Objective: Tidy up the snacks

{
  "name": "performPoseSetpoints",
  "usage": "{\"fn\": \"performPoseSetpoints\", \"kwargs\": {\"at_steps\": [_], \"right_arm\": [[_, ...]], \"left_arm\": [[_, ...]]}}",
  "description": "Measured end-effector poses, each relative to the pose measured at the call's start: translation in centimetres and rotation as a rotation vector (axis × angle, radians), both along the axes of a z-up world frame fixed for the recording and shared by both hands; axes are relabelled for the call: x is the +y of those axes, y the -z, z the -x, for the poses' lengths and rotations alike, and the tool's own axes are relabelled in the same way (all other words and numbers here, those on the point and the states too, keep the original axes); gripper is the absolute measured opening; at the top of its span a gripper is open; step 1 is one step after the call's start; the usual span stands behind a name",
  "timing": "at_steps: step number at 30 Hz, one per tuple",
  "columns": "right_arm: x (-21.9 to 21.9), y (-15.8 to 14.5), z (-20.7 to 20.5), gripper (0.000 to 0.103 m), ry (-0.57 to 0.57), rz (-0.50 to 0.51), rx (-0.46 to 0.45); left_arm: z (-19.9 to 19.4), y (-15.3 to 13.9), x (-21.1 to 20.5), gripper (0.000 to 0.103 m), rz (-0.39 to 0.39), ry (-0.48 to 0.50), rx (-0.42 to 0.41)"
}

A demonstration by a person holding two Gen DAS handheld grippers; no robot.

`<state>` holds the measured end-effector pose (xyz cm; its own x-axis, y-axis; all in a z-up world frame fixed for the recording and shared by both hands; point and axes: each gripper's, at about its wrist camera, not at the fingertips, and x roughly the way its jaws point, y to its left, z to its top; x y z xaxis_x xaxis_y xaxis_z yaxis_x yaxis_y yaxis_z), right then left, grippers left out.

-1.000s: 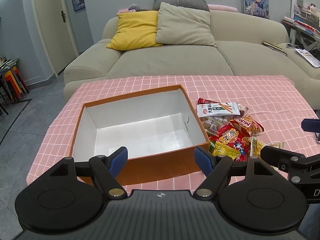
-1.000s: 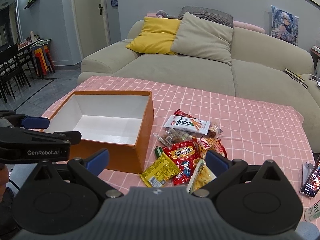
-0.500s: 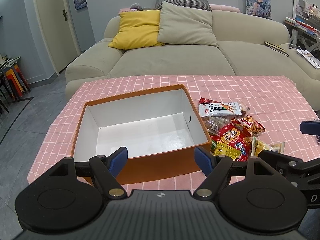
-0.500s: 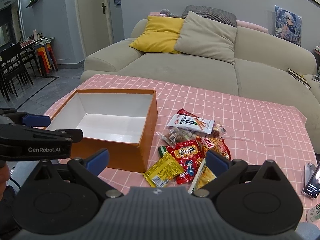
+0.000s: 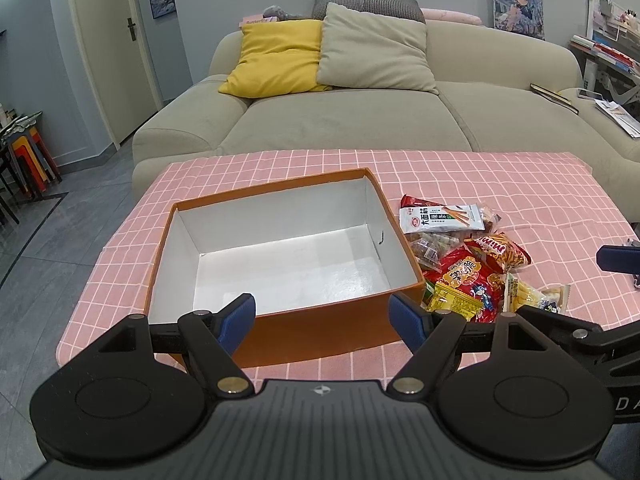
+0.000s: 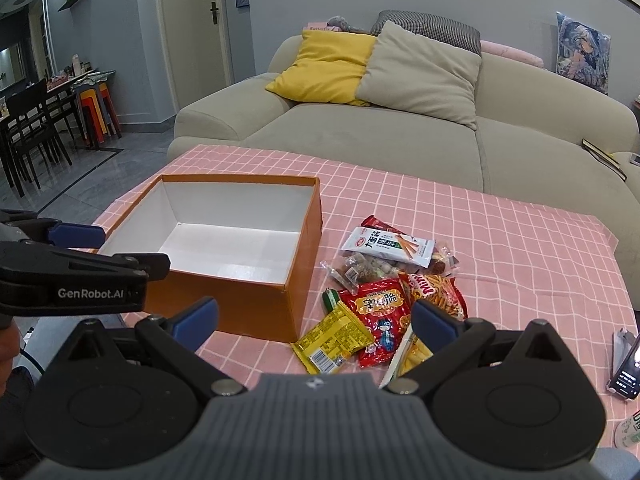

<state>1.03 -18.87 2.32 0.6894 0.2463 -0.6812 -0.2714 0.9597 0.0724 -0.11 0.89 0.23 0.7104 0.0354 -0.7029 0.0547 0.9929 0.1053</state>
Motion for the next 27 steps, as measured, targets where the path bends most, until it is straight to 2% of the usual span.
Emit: {"fn": "performPoseSetpoints", "kwargs": {"at_steps": [19,26,27], "right_arm": [[0.3,0.2,0.0,0.099,-0.009,-0.001,0.008],[-0.4,0.5,0.0,0.099,-0.036,0.001,-0.022],[-0.5,0.8,-0.1,0.099,-0.044,0.007,-0.025]], "left_arm": [[0.3,-0.8,0.0,0.088,0.020,0.026,-0.003],[0.1,-1.0,0.0,0.078,0.117,0.107,0.024],[0.1,-1.0,-0.1,0.073,0.125,0.119,0.029]]}}
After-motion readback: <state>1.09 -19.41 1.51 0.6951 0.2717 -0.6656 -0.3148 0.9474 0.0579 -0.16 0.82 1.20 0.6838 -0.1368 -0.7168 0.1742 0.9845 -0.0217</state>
